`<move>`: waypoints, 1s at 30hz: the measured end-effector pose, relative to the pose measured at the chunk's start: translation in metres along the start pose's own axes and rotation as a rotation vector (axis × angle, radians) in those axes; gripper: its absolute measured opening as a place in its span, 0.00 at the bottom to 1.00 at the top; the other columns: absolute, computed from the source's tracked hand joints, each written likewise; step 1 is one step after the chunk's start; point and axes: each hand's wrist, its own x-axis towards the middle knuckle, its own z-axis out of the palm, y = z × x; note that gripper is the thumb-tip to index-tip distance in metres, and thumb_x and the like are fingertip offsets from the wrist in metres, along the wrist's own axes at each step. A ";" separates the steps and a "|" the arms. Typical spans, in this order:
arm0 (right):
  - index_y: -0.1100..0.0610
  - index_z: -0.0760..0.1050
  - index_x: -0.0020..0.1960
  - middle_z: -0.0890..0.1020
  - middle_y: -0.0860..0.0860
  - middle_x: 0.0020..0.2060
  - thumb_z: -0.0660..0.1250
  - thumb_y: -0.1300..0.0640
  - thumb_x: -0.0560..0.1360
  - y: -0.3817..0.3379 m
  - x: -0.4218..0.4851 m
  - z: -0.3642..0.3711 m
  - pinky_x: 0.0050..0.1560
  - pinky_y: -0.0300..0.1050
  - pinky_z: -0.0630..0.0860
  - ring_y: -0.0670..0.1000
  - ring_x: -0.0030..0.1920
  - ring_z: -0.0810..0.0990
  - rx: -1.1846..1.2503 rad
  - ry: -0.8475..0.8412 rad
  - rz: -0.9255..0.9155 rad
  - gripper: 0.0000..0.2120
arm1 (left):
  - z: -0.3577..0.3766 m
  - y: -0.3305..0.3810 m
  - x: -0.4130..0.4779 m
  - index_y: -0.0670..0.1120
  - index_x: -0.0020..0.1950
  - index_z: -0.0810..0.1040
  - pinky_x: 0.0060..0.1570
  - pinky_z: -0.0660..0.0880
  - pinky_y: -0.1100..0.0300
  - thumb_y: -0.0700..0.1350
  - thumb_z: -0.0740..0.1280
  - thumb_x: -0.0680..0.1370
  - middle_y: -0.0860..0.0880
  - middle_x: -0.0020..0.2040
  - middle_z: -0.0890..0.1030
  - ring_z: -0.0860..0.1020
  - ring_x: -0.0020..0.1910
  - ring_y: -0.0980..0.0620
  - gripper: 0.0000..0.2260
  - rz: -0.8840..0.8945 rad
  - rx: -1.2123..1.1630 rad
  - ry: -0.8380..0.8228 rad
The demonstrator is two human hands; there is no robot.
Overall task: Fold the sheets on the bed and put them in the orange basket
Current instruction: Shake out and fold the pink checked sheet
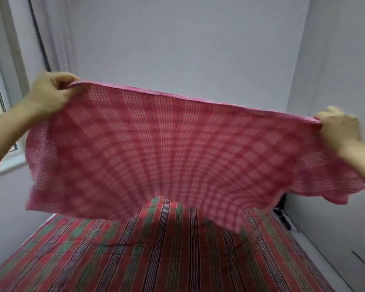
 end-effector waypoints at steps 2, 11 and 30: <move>0.68 0.78 0.37 0.74 0.65 0.34 0.65 0.74 0.67 0.010 -0.064 0.010 0.31 0.51 0.72 0.65 0.30 0.78 0.027 -0.082 -0.070 0.05 | 0.007 -0.005 -0.060 0.52 0.43 0.79 0.32 0.68 0.77 0.46 0.67 0.77 0.62 0.32 0.81 0.73 0.29 0.68 0.04 -0.038 0.072 -0.155; 0.63 0.79 0.33 0.78 0.60 0.33 0.77 0.73 0.54 0.050 -0.361 0.034 0.26 0.48 0.73 0.61 0.29 0.78 0.242 -0.641 -0.224 0.12 | 0.048 -0.001 -0.361 0.56 0.33 0.78 0.36 0.69 0.55 0.62 0.63 0.68 0.63 0.25 0.75 0.73 0.31 0.50 0.12 -0.292 0.342 -0.704; 0.58 0.74 0.63 0.77 0.56 0.61 0.57 0.65 0.76 0.060 -0.654 -0.004 0.59 0.44 0.71 0.55 0.62 0.76 0.100 -1.827 0.011 0.17 | 0.131 -0.008 -0.661 0.60 0.47 0.75 0.49 0.68 0.68 0.57 0.62 0.75 0.57 0.59 0.78 0.75 0.58 0.58 0.04 -0.491 0.708 -1.743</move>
